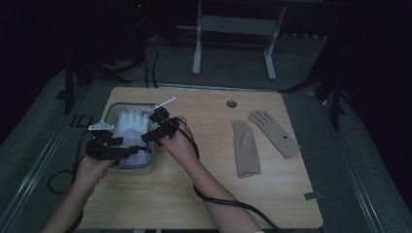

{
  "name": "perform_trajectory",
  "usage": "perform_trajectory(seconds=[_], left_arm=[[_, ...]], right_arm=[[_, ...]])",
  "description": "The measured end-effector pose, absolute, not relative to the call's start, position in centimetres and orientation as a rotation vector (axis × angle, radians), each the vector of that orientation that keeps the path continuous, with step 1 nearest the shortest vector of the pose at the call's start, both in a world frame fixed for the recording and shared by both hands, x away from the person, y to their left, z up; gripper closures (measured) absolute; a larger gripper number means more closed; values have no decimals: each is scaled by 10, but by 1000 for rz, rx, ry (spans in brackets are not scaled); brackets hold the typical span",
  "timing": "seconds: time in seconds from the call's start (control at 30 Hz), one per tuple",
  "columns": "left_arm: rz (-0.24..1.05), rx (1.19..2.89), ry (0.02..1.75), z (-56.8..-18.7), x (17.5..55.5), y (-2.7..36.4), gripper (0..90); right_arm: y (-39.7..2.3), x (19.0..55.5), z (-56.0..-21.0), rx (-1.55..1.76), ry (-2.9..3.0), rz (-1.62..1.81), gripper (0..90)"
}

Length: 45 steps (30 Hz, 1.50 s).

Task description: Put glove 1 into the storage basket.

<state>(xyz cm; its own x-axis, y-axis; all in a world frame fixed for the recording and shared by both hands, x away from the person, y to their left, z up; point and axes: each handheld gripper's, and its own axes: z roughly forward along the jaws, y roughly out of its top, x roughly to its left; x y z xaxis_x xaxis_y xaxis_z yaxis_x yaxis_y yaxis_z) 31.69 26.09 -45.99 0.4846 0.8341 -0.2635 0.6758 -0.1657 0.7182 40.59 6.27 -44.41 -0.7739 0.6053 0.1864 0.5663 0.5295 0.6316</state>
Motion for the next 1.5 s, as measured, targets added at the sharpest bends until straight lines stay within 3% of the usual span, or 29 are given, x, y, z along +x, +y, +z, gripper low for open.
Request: perform_trajectory(seconds=[0.2, 0.33, 0.47, 0.83, 1.37, 1.5], left_arm=[[202, 1918, 1220, -456, 319, 236, 179], [176, 1935, 1181, -458, 321, 217, 64], [186, 1914, 1134, -459, 322, 199, 32], [252, 1920, 1025, -464, 318, 161, 33], [162, 1915, 871, -493, 304, 124, 32], [198, 1932, 853, -501, 300, 116, 32]], right_arm=[[34, 407, -440, 1039, 2654, 1075, 204], [10, 405, -435, 1024, 2619, 1075, 184], [-11, 404, -433, 1032, 2600, 1061, 176], [-60, 402, -443, 1096, 2556, 1056, 161], [-121, 386, -465, 1085, 2471, 1078, 160], [-132, 383, -472, 1072, 2477, 1091, 145]])
